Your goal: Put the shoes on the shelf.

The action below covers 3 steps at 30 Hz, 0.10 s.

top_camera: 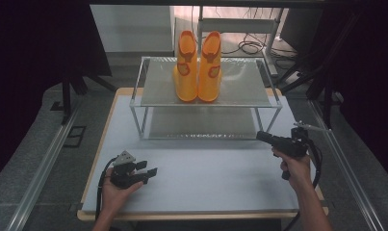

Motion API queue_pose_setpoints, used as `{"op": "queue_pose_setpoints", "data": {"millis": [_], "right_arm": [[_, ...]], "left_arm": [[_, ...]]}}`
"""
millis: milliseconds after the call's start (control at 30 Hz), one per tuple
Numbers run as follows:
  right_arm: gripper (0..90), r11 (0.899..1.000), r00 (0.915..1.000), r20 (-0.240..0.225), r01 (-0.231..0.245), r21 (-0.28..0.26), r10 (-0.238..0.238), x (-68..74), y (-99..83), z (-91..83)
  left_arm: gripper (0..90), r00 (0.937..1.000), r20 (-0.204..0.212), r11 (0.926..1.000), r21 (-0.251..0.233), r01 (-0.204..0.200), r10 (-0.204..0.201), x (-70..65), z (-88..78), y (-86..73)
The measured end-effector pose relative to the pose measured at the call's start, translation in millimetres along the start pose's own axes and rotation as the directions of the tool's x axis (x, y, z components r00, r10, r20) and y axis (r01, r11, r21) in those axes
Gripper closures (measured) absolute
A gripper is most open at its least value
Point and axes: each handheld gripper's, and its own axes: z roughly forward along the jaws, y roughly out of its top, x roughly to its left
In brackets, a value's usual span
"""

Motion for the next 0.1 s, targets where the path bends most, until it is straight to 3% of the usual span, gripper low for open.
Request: {"op": "queue_pose_setpoints", "data": {"millis": [100], "right_arm": [[72.9,1.000,1.0000,-0.007,0.001,-0.001,-0.001,-1.6,-3.8,-1.5]], "left_arm": [[42.8,1.0000,0.002,1.0000,-0.001,0.001,-0.001,0.2,0.0,0.2]]}}
